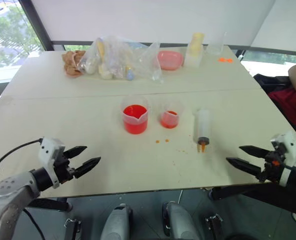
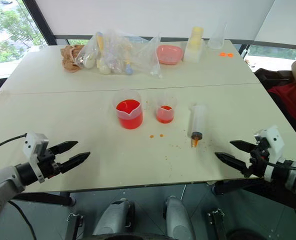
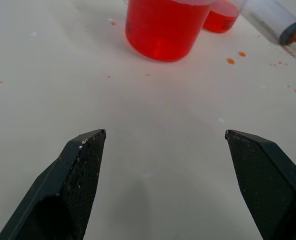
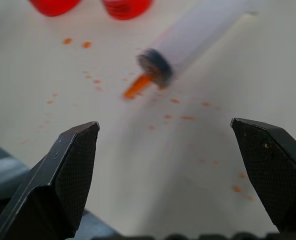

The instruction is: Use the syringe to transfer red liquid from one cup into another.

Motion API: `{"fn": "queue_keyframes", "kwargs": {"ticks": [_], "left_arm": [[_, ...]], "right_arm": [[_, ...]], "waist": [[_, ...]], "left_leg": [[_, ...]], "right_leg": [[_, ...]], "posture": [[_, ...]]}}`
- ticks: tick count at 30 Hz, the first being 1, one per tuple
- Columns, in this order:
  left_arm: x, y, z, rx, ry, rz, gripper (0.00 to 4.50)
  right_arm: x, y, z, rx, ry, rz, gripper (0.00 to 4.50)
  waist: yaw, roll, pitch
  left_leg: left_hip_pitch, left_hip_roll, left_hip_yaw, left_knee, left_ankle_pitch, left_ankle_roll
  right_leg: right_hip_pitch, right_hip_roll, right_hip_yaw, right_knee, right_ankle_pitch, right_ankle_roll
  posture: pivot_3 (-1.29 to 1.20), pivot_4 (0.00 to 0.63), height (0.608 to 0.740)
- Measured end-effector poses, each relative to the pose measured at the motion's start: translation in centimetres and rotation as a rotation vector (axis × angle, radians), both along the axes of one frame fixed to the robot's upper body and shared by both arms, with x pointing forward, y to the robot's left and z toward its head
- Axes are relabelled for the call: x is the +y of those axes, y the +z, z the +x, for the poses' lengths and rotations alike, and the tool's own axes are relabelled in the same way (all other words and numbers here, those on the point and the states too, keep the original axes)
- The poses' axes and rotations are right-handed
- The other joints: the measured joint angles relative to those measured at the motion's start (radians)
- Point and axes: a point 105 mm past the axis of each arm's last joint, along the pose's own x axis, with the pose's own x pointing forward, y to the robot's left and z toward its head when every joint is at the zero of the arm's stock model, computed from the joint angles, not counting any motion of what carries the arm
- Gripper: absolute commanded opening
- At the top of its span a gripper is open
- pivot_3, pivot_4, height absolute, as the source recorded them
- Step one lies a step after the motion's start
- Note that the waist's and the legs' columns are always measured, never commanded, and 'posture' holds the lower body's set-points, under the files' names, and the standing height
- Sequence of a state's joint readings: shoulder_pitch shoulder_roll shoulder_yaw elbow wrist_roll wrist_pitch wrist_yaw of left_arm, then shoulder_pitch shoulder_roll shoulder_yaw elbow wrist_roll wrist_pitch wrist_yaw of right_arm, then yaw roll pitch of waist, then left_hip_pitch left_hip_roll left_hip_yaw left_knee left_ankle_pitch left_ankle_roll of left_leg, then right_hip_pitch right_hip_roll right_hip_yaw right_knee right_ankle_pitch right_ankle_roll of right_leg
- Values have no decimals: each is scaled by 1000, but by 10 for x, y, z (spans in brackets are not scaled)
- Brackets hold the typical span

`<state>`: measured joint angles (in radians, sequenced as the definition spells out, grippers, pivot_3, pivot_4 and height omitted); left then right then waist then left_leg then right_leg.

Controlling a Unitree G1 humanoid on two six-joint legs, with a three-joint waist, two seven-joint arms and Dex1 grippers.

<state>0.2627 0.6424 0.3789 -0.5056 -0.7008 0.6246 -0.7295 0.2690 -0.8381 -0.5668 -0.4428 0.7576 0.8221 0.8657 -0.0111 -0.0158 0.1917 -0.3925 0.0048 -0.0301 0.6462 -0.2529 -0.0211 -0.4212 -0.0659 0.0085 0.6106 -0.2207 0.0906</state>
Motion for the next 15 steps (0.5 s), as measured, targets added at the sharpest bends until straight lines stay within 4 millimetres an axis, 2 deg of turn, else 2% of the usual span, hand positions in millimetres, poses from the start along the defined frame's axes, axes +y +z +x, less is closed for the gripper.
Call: {"fn": "queue_keyframes", "kwargs": {"ticks": [5, 10, 15], "left_arm": [[-15, 2, 4, -15, -44, -19, 4024], [-17, 6, 8, -30, -61, 1, 4024], [-21, 3, 12, -27, -84, -2, 4024]], "right_arm": [[4, -2, 0, -5, -18, 10, 4408], [1, -10, -5, 45, -36, 5, 4408], [-5, -5, 4, 60, -73, -11, 4408]], "waist": [[4, 0, 0], [2, 0, 0], [-1, 0, 0]], "left_leg": [[-3, -1, 3, 1, 0, -1], [-3, -1, 5, 0, 0, -1], [-3, 0, 6, 0, 0, -1]], "right_leg": [[-3, 0, 2, 0, 0, 0], [-3, 1, 2, 0, 0, 0], [-4, 2, 4, 0, 0, -1]], "posture": [[0, 150, 740], [0, 150, 740], [0, 150, 740]]}}
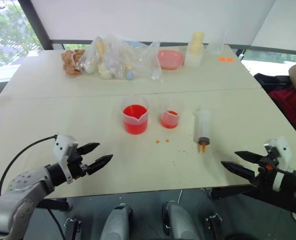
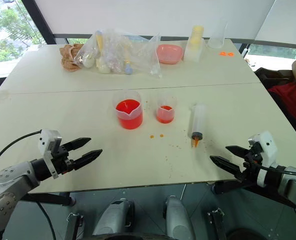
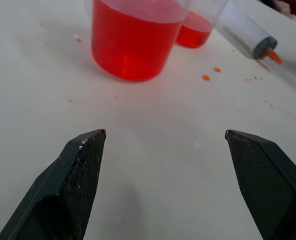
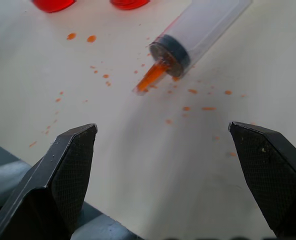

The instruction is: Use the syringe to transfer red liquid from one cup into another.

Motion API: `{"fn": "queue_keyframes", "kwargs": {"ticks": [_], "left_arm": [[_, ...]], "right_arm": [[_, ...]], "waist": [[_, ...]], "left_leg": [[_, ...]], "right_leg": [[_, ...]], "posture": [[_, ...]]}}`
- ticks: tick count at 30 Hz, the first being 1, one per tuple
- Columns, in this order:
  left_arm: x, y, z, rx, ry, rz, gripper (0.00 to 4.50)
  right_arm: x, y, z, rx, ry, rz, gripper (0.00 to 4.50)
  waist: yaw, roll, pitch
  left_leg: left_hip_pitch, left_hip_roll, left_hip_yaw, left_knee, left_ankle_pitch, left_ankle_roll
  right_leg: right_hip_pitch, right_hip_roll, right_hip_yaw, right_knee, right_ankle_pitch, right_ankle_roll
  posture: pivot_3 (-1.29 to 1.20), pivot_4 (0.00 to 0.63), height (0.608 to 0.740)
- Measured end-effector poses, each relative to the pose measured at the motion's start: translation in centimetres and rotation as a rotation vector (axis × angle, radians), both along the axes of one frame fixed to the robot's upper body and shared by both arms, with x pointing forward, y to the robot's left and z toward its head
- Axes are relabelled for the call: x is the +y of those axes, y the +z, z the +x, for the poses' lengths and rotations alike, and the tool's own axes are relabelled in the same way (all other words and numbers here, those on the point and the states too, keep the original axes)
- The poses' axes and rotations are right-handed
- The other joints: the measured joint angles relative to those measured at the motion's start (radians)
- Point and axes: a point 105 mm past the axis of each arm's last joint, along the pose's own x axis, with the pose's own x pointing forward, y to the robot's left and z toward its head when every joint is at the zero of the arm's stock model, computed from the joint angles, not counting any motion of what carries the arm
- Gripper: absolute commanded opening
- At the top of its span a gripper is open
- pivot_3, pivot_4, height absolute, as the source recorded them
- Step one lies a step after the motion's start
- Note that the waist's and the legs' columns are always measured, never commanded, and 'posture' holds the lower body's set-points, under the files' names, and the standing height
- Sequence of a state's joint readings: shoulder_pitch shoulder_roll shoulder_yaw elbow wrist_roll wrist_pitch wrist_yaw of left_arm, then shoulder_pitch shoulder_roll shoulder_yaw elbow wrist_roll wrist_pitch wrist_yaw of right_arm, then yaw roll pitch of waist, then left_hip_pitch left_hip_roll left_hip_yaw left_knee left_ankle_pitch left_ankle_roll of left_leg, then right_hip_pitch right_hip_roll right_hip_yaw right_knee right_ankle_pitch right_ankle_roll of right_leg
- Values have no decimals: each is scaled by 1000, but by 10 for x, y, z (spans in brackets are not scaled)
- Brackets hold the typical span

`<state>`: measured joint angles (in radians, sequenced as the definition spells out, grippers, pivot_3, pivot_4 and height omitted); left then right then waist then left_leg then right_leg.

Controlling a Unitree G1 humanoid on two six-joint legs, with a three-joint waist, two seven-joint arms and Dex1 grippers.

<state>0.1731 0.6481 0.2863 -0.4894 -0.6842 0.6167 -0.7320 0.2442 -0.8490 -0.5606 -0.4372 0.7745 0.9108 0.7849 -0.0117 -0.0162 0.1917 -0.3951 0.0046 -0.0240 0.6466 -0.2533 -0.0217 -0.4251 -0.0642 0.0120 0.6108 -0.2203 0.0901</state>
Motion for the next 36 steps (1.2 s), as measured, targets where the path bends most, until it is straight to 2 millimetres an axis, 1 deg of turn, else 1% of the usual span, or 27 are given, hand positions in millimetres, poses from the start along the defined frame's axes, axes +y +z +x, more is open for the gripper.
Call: {"fn": "queue_keyframes", "kwargs": {"ticks": [3, 7, 9, 10, 12, 13, 15, 16, 17, 18, 19, 20, 22, 25, 30, 34, 36], "left_arm": [[-1, 0, 4, -14, -6, 11, 4024], [-7, -3, 3, -21, -55, 39, 4024], [-7, 1, 6, -26, -88, 68, 4024], [-5, 4, 6, -27, -109, 85, 4024], [-4, 17, 8, -44, -173, 125, 4024], [-5, 26, 11, -59, -203, 142, 4024], [-5, 45, 16, -98, -243, 171, 4024], [-8, 57, 20, -125, -264, 180, 4024], [-12, 70, 21, -160, -291, 182, 4024], [-15, 77, 21, -171, -315, 173, 4024], [-19, 82, 20, -172, -349, 167, 4024], [-24, 87, 18, -187, -382, 159, 4024], [-31, 94, 16, -203, -424, 141, 4024], [-38, 100, 15, -227, -446, 99, 4024], [-47, 101, 13, -250, -434, 51, 4024], [-50, 88, 7, -221, -409, 52, 4024], [-50, 83, 6, -208, -393, 51, 4024]], "right_arm": [[-1, 8, 7, -7, -6, -3, 4408], [-6, 11, 10, 49, -24, -22, 4408], [-12, 15, 10, 110, -26, -81, 4408], [-13, 20, 13, 126, -17, -118, 4408], [-12, 44, 28, 113, -4, -161, 4408], [-10, 61, 37, 87, -1, -165, 4408], [-2, 92, 56, 66, 5, -139, 4408], [3, 106, 65, 60, 10, -120, 4408], [9, 116, 71, 68, 15, -107, 4408], [13, 121, 79, 92, 12, -87, 4408], [19, 125, 93, 124, -7, -44, 4408], [20, 126, 104, 150, -37, -24, 4408], [21, 118, 125, 270, -114, 20, 4408], [22, 104, 141, 391, -192, 4, 4408], [30, 89, 158, 467, -211, -49, 4408], [29, 66, 162, 539, -230, -91, 4408], [30, 59, 161, 568, -228, -99, 4408]], "waist": [[1, 0, 0], [3, 0, 0], [3, 0, 0], [2, 0, 0], [-7, 1, 1], [-9, 1, 2], [-12, 1, 2], [-12, 1, 3], [-9, 0, 3], [-8, 0, 2], [-11, -1, 2], [-10, -1, 2], [-8, -1, 3], [-1, -1, 3], [-4, -1, 3], [-5, -1, 3], [-5, -1, 3]], "left_leg": [[0, 0, 0, 0, 0, 0], [-1, 0, 0, 0, 0, 0], [-2, -1, 0, 1, 0, 0], [-2, 0, 1, 1, 0, 0], [-2, 2, 3, 1, 0, 0], [-2, 3, 4, 1, 0, 0], [-1, 3, 6, 1, 0, 0], [-4, 3, 6, 1, 0, 0], [-7, 3, 6, 1, 0, 0], [-8, 3, 6, 1, 0, 0], [-10, 3, 7, 1, 0, 0], [-14, 2, 7, 0, 0, 0], [-15, 2, 9, 0, 0, 1], [-16, 2, 11, -1, -2, 4], [-16, 2, 14, 0, -4, 8], [-15, 2, 14, 1, -4, 8], [-15, 2, 14, 2, -4, 8]], "right_leg": [[0, 0, 0, 0, 0, 0], [0, 0, 1, 0, 0, -1], [-2, 0, 1, 0, 2, -3], [-2, 0, 1, 0, 2, -4], [-4, 1, 1, 0, 2, -3], [-5, 1, 1, 0, 2, -3], [-5, 2, 1, 0, 2, -4], [-8, 3, 1, 0, 3, -5], [-11, 4, 1, 0, 3, -5], [-12, 4, 1, 1, 6, -9], [-14, 4, 2, 1, 6, -9], [-18, 5, 2, 1, 7, -9], [-20, 5, 4, 1, 7, -8], [-20, 4, 4, 2, 9, -5], [-20, 4, 4, 2, 9, -4], [-20, 4, 4, 3, 9, -3], [-20, 4, 4, 4, 9, -3]], "posture": [[0, 150, 740], [0, 150, 740], [0, 150, 740], [0, 150, 740], [0, 150, 740], [0, 150, 740], [0, 150, 740], [0, 150, 740], [0, 150, 740], [0, 150, 740], [0, 150, 740], [0, 150, 740], [0, 150, 740], [0, 150, 740], [0, 150, 740], [0, 150, 740], [0, 150, 740]]}}
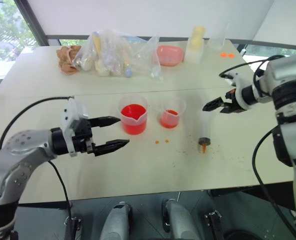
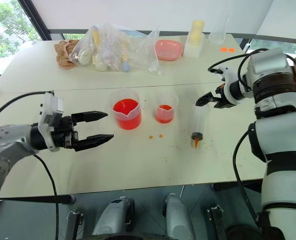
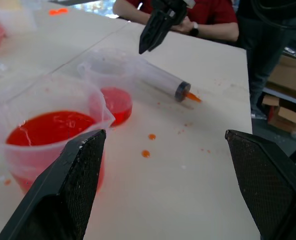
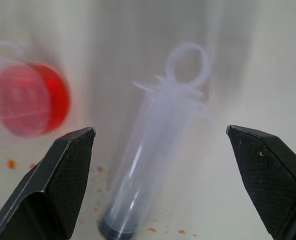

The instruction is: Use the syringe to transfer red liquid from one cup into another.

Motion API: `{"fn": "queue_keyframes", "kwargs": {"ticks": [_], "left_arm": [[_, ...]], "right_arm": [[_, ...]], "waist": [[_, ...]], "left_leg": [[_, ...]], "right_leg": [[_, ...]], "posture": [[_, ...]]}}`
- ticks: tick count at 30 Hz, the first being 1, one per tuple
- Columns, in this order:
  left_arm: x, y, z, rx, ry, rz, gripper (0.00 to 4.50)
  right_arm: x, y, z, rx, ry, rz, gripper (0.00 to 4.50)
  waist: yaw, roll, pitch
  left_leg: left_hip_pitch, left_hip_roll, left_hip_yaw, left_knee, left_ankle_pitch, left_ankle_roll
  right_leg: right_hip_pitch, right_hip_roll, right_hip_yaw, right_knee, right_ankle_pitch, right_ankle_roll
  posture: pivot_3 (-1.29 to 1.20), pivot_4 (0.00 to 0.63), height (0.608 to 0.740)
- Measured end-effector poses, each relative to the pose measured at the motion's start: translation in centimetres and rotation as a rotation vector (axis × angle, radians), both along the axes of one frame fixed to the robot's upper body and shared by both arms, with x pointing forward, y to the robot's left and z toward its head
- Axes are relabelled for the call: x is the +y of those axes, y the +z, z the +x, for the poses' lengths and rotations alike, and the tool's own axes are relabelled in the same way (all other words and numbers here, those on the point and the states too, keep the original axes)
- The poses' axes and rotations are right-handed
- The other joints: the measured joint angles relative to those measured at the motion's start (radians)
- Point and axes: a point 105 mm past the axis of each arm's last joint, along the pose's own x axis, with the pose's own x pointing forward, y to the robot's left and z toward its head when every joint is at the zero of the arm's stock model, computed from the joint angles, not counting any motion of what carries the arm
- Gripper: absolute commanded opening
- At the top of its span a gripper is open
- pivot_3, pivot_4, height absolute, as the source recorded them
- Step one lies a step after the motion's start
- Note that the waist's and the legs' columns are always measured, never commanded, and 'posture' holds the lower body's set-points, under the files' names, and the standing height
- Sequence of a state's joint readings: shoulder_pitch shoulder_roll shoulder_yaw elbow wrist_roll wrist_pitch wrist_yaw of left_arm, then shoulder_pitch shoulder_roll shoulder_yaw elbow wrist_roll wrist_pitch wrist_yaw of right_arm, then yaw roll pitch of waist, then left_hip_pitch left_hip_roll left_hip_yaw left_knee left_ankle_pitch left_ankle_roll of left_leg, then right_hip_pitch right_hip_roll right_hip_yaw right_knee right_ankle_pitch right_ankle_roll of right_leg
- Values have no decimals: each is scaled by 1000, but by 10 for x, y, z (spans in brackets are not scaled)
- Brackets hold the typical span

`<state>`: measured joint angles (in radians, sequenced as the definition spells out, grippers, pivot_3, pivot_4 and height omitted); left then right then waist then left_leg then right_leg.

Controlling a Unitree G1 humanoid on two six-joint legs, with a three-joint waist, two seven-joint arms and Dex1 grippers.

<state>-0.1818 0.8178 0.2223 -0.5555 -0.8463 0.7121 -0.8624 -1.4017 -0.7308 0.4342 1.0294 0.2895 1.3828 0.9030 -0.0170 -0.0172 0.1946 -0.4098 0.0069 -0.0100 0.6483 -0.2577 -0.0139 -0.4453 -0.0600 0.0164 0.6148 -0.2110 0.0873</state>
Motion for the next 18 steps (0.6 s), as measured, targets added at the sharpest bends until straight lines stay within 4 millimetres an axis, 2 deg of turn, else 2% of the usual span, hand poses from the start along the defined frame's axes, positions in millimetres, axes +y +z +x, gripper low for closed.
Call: {"fn": "queue_keyframes", "kwargs": {"ticks": [8, 11, 14, 17, 18], "left_arm": [[-4, -3, 1, -22, 34, 4, 4024], [-8, -9, 1, -20, 22, 23, 4024], [-9, -9, 5, -33, 18, 41, 4024], [-7, 2, 13, -70, 24, 33, 4024], [-6, 3, 14, -79, 25, 36, 4024]], "right_arm": [[20, -17, 1, 64, 57, -3, 4408], [22, -28, 6, 49, 86, -66, 4408], [13, -36, 6, 55, 64, -102, 3142], [16, -37, 8, 47, 63, -98, 1584], [17, -37, 9, 44, 59, -91, 1410]], "waist": [[-1, 0, 0], [-2, 0, 0], [4, 0, 0], [0, 0, 0], [-1, 0, 0]], "left_leg": [[2, 0, 0, 1, 0, 0], [2, 0, 0, 1, 0, 0], [2, 0, 0, 1, 0, 0], [2, 0, 0, 2, 0, -1], [2, 0, 0, 2, 0, -1]], "right_leg": [[1, 0, 0, 2, 0, 0], [1, 1, 1, 3, 0, 1], [1, 0, 1, 3, 1, 2], [2, 1, 1, 3, 1, 2], [2, 1, 1, 3, 1, 2]], "posture": [[0, 150, 740], [0, 150, 740], [0, 150, 740], [0, 150, 740], [0, 150, 740]]}}
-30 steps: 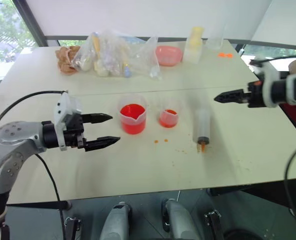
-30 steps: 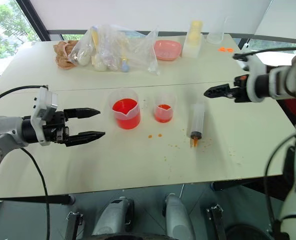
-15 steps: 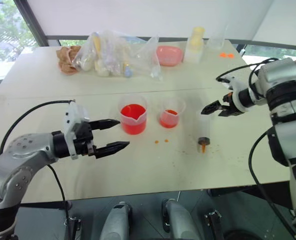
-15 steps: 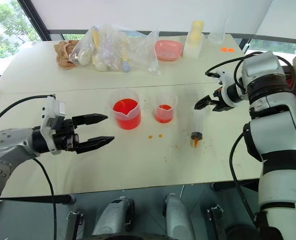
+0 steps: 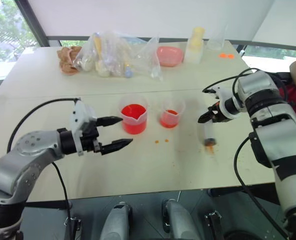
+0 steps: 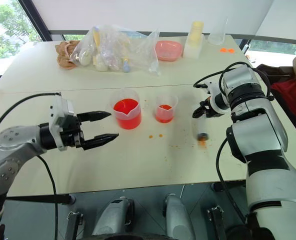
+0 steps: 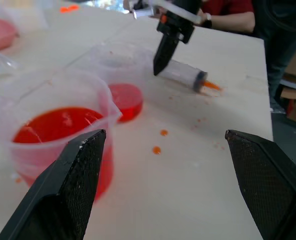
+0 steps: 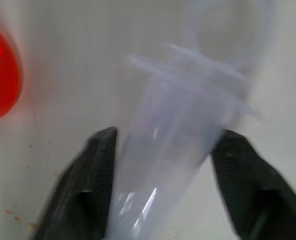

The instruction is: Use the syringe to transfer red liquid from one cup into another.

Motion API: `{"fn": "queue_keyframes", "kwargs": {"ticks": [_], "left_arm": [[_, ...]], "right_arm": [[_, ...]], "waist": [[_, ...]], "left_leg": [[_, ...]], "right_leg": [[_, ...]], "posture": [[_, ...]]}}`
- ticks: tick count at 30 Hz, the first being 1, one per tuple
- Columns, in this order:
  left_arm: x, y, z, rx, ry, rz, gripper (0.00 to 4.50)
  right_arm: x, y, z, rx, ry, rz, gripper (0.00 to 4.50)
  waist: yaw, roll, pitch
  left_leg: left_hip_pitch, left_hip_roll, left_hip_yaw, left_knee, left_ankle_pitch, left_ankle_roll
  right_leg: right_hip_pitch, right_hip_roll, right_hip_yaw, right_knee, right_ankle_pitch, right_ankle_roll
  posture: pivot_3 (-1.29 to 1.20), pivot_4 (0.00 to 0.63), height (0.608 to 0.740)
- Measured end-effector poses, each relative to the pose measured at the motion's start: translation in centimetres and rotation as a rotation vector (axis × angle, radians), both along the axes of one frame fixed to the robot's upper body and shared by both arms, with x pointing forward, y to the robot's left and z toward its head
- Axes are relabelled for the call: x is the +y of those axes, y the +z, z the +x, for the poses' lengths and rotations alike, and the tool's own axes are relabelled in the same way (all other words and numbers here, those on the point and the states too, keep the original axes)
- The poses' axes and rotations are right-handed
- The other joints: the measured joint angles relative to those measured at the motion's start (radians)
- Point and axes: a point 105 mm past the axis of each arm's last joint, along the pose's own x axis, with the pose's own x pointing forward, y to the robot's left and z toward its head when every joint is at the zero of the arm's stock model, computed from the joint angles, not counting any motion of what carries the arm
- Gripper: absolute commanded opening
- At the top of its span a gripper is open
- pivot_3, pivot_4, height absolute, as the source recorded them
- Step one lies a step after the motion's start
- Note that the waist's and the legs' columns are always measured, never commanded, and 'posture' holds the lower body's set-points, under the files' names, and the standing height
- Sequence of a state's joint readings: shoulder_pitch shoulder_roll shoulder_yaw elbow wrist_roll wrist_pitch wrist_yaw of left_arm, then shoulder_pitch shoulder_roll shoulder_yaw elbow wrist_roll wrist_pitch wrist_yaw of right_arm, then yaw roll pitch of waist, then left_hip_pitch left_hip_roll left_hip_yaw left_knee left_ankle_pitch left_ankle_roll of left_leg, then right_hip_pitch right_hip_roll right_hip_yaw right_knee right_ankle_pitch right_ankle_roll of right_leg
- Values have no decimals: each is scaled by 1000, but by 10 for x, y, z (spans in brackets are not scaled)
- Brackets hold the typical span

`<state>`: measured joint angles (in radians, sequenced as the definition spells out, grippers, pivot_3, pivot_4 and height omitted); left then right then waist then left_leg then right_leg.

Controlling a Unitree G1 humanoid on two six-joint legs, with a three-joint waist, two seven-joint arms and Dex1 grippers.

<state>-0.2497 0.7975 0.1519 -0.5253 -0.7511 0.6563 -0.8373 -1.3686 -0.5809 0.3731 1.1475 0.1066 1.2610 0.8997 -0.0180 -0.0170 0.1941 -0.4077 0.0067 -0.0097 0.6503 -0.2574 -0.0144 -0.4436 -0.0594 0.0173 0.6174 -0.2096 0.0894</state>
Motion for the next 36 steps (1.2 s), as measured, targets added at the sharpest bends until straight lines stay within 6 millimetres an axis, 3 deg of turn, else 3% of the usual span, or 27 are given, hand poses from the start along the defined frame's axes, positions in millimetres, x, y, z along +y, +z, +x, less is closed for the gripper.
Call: {"fn": "queue_keyframes", "kwargs": {"ticks": [6, 8, 10, 13, 15, 17, 23, 26, 29, 36], "left_arm": [[8, -4, 7, 24, 26, -11, 4024], [21, 0, 13, 39, 71, -55, 4024], [39, 7, 21, 38, 135, -78, 4024], [60, 15, 28, 25, 207, -74, 4024], [63, 15, 31, 32, 212, -79, 4024], [70, 16, 39, 27, 238, -82, 4024], [90, 29, 67, -27, 325, -146, 4024], [89, 41, 71, -69, 317, -148, 4024], [88, 50, 72, -100, 312, -144, 4024], [88, 51, 72, -104, 307, -138, 4024]], "right_arm": [[-2, 0, -4, 12, -47, 65, 1404], [1, 13, -1, -44, -28, 124, 1404], [3, 46, 7, -190, 27, 162, 1404], [17, 127, 15, -557, 170, 184, 1404], [44, 173, 10, -821, 299, 200, 1404], [79, 195, 2, -1087, 388, 262, 1404], [171, 157, -13, -1242, 464, 501, 1404], [205, 160, -28, -1315, 544, 536, 1404], [215, 161, -33, -1348, 558, 558, 1404], [211, 152, -29, -1350, 538, 540, 1404]], "waist": [[-1, 0, 0], [-1, 1, 1], [-2, 2, 1], [-3, 2, 1], [-5, 1, 0], [-4, -4, -3], [2, -4, -3], [3, -4, -3], [3, -4, -3], [-4, -4, -3]], "left_leg": [[0, 1, 0, 0, 0, 0], [0, 1, 0, 0, 0, 0], [-1, 1, 0, 0, 0, 0], [0, 2, 0, -1, 0, 0], [1, 3, 0, -2, 0, 0], [2, 6, -1, -2, 0, 0], [1, 7, -1, 2, 1, -2], [0, 7, -1, 2, 1, -2], [1, 7, -1, 2, 1, -2], [2, 7, -2, 2, 1, -2]], "right_leg": [[0, 1, 0, 1, 0, 0], [-1, 1, 0, 1, 0, 0], [-2, 1, 1, 1, 1, 2], [-2, 3, 1, 1, 1, 2], [-2, 3, 1, 1, 1, 2], [0, 7, 0, 1, 1, 1], [-2, 8, 1, 11, 3, -1], [-2, 8, 1, 11, 2, -1], [-2, 8, 1, 11, 2, -1], [-2, 9, 1, 12, 2, -1]], "posture": [[0, 150, 740], [0, 150, 740], [0, 150, 740], [0, 150, 740], [0, 150, 740], [0, 150, 740], [0, 150, 740], [0, 150, 740], [0, 150, 740], [0, 150, 740]]}}
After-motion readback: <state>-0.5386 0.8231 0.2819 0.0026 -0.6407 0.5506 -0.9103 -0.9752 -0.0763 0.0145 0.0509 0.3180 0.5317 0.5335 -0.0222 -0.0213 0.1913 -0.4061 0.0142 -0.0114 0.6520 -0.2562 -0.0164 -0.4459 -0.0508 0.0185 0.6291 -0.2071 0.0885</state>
